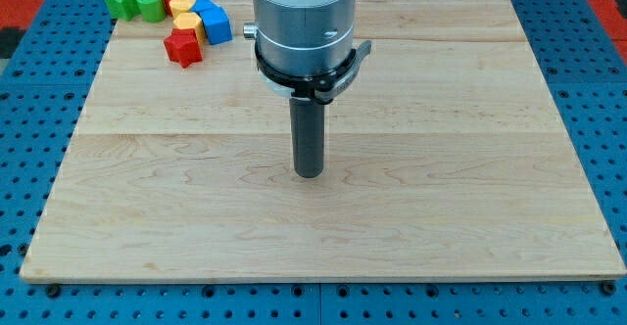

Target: Move the blue blocks to the top center

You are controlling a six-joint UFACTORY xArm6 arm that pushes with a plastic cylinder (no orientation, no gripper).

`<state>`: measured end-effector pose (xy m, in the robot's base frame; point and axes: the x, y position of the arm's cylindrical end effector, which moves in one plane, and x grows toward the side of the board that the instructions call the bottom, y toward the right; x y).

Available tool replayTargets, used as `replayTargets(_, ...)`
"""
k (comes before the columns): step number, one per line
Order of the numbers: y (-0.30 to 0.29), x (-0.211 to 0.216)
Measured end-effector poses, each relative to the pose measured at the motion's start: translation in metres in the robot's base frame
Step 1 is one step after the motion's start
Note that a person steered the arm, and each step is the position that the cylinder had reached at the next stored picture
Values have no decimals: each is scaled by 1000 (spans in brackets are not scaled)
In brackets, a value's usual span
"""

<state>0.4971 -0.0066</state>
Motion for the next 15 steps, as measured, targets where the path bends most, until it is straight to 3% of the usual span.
replayTargets(1,-5,20)
replayTargets(2,-84,19)
replayTargets(4,-236,-126)
replayTargets(5,-260,-166)
replayTargets(9,-218,-246)
replayTargets(13,-69,-250)
replayTargets(15,-154,-256)
